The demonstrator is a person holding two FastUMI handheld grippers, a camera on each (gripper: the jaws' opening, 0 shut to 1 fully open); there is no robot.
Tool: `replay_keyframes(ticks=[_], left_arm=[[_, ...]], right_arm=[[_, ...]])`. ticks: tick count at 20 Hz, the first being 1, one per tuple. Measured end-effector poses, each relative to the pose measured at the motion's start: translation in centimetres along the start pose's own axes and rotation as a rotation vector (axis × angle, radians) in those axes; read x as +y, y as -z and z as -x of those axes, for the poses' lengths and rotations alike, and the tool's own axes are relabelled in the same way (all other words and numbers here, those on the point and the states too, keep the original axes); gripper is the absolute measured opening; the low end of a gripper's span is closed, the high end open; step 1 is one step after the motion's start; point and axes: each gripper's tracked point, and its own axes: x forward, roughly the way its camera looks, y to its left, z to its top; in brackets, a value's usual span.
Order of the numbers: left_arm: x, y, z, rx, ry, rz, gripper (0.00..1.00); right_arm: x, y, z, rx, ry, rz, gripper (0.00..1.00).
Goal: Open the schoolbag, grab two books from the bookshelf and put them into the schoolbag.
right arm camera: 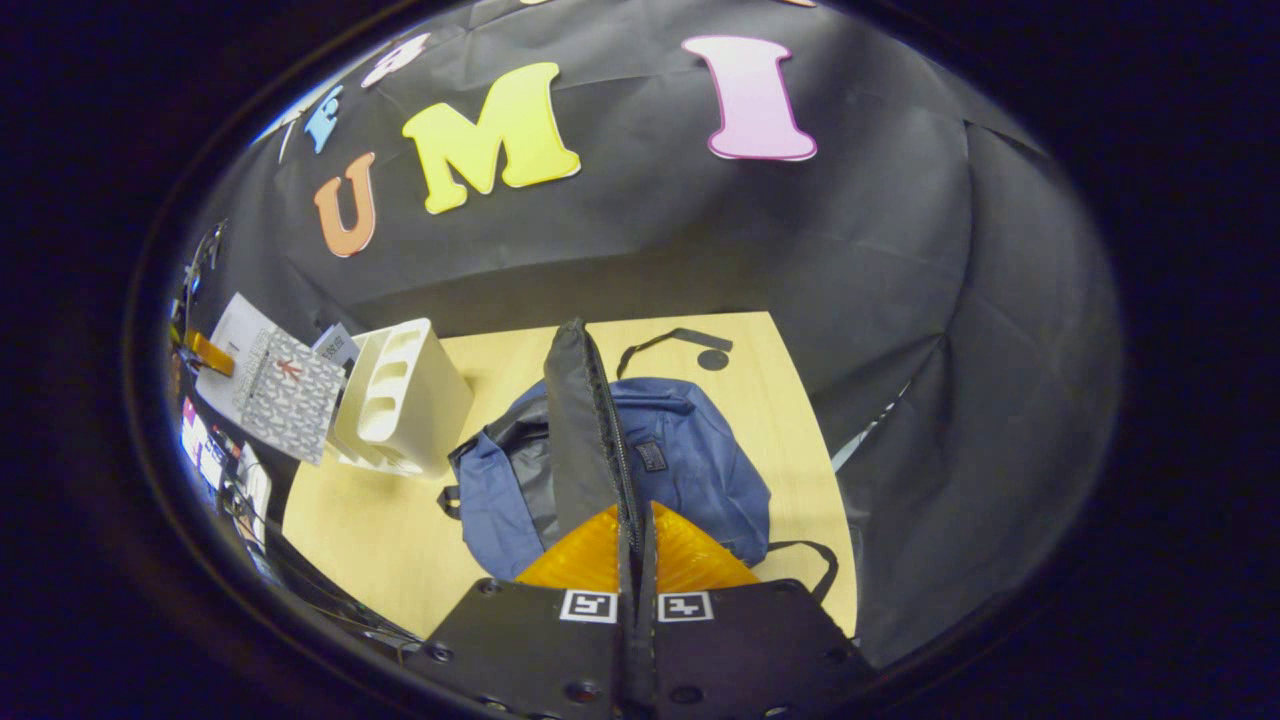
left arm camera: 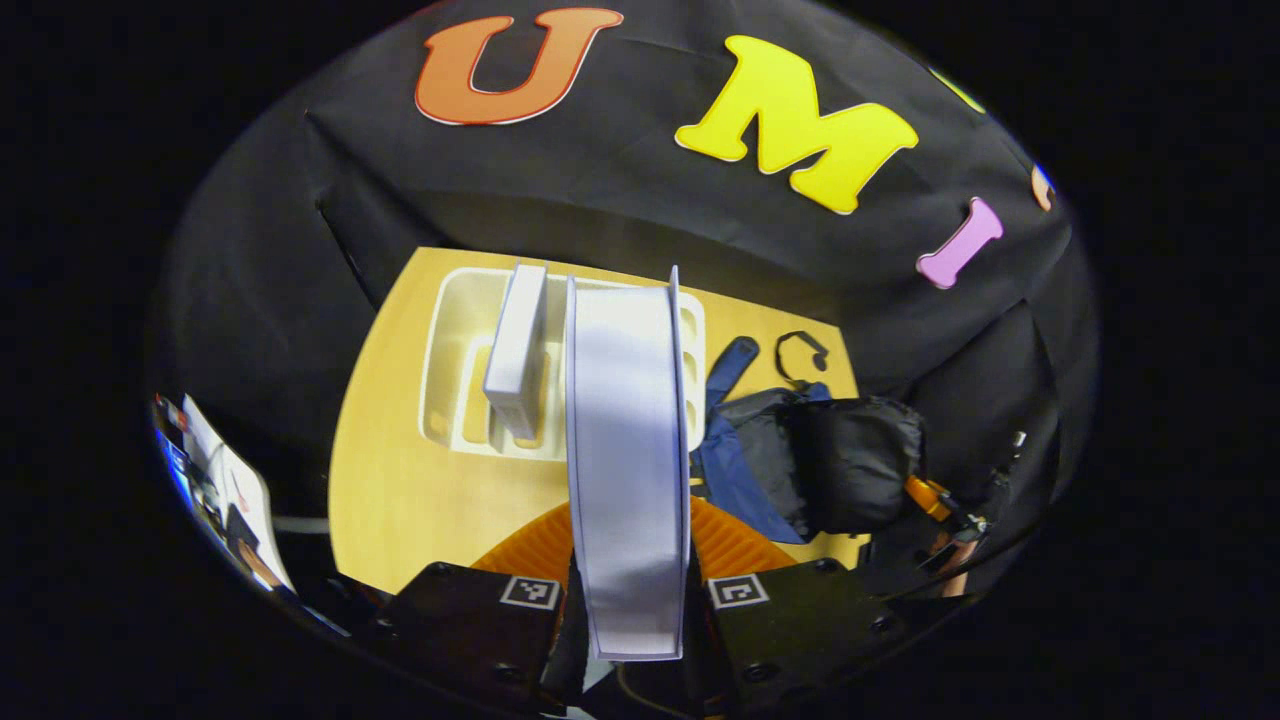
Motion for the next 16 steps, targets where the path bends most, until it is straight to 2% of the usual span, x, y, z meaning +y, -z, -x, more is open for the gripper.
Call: replay_keyframes(ticks=[3, 7, 10, 13, 16], left_arm=[[-3.6, 2.6, -0.9, -0.005, 0.163, 0.117, 0.39], [-7.5, 7.2, -5.0, -0.003, 0.286, 0.127, 0.4], [-11.1, 9.5, -7.8, -0.014, 0.408, 0.198, 0.4], [-12.8, 10.2, -11.0, -0.046, 0.458, 0.239, 0.4], [-14.0, 11.5, -15.2, -0.054, 0.456, 0.251, 0.4]], right_arm=[[0.5, -0.2, 0.3, -0.004, 0.011, 0.029, 0.0], [1.1, -0.2, 0.6, -0.002, 0.031, 0.08, 0.0], [1.1, 0.1, 0.8, 0.004, 0.049, 0.113, 0.0], [1.0, 0.1, 0.7, 0.011, 0.055, 0.111, 0.0], [0.9, -0.1, 0.8, 0.012, 0.057, 0.106, 0.0]])
